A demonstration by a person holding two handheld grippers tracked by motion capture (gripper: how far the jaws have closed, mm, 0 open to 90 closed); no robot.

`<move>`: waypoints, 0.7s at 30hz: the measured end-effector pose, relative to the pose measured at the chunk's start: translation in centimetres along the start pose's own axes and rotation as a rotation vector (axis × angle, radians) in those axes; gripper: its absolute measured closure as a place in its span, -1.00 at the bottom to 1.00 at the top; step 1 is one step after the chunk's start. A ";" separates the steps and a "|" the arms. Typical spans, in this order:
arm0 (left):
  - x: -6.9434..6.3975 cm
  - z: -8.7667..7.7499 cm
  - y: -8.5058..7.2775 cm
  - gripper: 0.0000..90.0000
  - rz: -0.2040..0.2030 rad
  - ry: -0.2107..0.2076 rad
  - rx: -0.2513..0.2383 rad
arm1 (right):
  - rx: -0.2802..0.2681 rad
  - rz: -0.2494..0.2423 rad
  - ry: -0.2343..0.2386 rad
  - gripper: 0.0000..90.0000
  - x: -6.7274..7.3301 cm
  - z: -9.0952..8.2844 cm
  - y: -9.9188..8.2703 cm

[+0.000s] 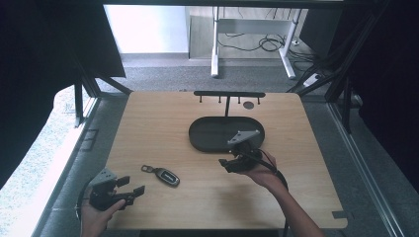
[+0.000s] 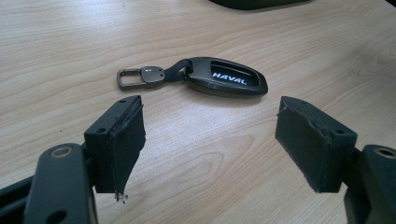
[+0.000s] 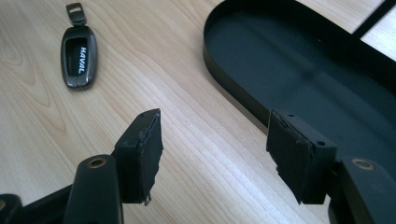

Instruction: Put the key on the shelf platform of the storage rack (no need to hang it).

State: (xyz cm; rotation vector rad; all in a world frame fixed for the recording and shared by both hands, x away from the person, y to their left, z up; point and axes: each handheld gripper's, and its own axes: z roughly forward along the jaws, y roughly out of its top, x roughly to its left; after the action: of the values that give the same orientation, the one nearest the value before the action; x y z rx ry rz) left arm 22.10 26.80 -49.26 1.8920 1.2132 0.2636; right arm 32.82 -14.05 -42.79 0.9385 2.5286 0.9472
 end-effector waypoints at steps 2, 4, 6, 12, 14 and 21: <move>0.0 0.0 0.0 -0.46 0.000 -0.001 0.000 | 0.005 -0.010 0.005 -0.20 0.2 0.2 0.3; 0.0 0.0 0.0 -0.46 0.000 -0.002 -0.001 | 0.012 -0.018 0.009 -0.19 0.4 0.3 0.7; 0.0 0.0 0.0 -0.46 -0.003 -0.002 0.000 | 0.014 -0.018 0.015 -0.19 0.6 0.4 0.9; 0.0 0.0 0.0 -0.43 -0.003 -0.006 -0.001 | 0.020 -0.033 0.023 -0.19 1.0 0.9 1.8; 0.0 0.0 0.0 -0.43 -0.003 -0.006 -0.001 | 0.022 -0.034 0.024 -0.19 1.1 1.0 1.9; 0.0 0.0 0.0 -0.43 -0.004 -0.006 -0.002 | 0.032 -0.059 0.034 -0.18 1.7 1.6 2.7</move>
State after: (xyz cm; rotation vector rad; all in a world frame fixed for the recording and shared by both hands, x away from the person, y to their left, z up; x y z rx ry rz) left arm 22.10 26.85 -49.26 1.8879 1.2123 0.2571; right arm 33.59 -10.62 -42.18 0.8593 2.5917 0.9155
